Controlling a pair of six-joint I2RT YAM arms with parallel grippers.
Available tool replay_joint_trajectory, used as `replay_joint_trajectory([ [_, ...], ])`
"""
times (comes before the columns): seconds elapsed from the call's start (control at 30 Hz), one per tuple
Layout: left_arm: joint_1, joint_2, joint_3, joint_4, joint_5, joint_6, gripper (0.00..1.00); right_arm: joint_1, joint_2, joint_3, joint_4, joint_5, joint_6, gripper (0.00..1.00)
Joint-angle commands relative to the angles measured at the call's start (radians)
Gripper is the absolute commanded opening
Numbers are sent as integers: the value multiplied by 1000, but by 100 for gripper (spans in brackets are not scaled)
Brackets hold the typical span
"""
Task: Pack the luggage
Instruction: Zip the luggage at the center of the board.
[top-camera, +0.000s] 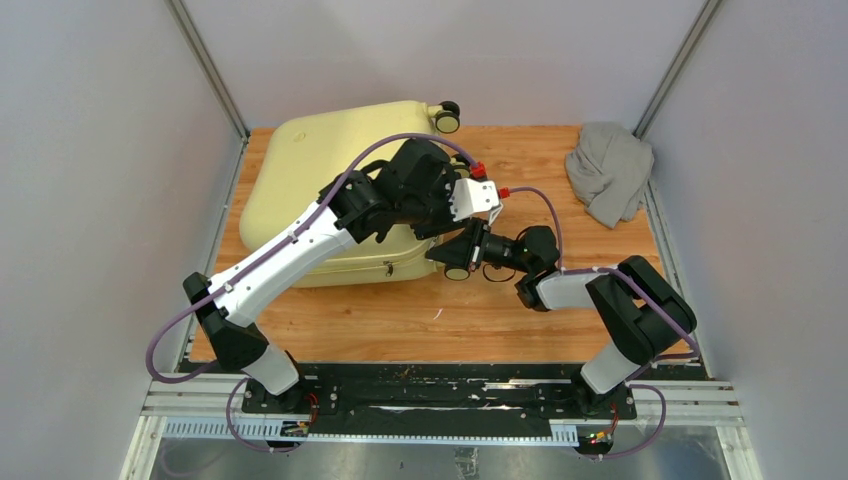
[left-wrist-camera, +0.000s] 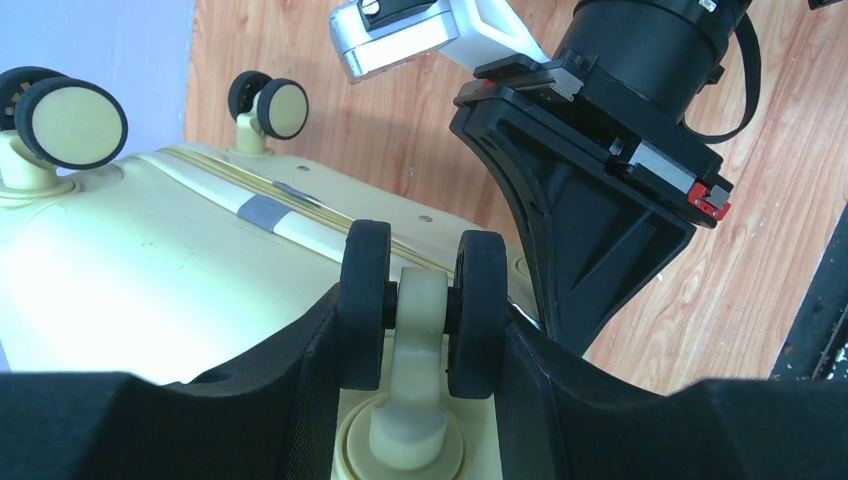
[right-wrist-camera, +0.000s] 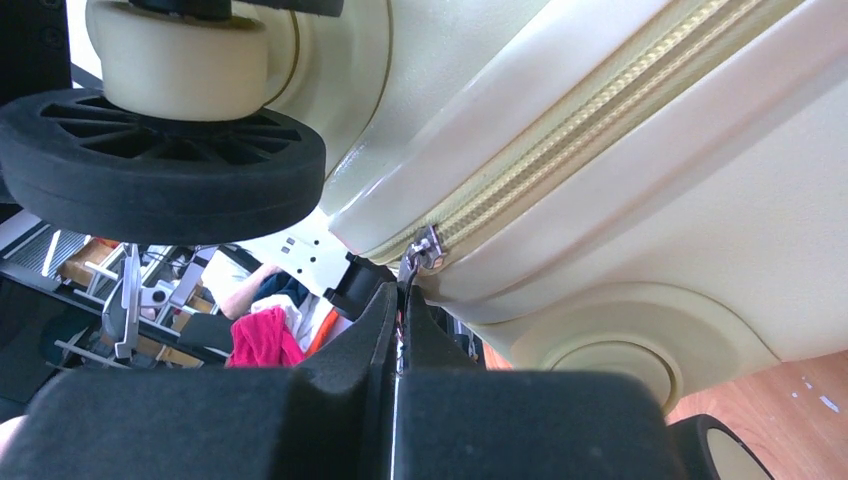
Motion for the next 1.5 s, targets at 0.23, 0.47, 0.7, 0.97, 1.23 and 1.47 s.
replay_joint_trajectory([
  [0.23, -17, -98, 42, 271, 51, -10, 0, 48, 18, -10, 111, 84, 73, 0],
  [0.47, -17, -40, 76, 312, 22, 21, 0, 161, 58, -21, 125, 107, 70, 0],
  [0.7, -17, -9, 92, 394, -43, 44, 0, 225, 105, -46, 175, 127, 67, 0],
  [0.97, -17, -73, -39, 405, -38, 72, 0, 140, 53, -121, -13, 86, -78, 35],
  [1.23, -17, -114, -91, 365, -11, 50, 0, -55, -96, -214, -258, 114, -331, 69],
  [1.47, -17, -127, -87, 352, 20, 26, 0, -167, -252, -160, -430, 135, -344, 32],
])
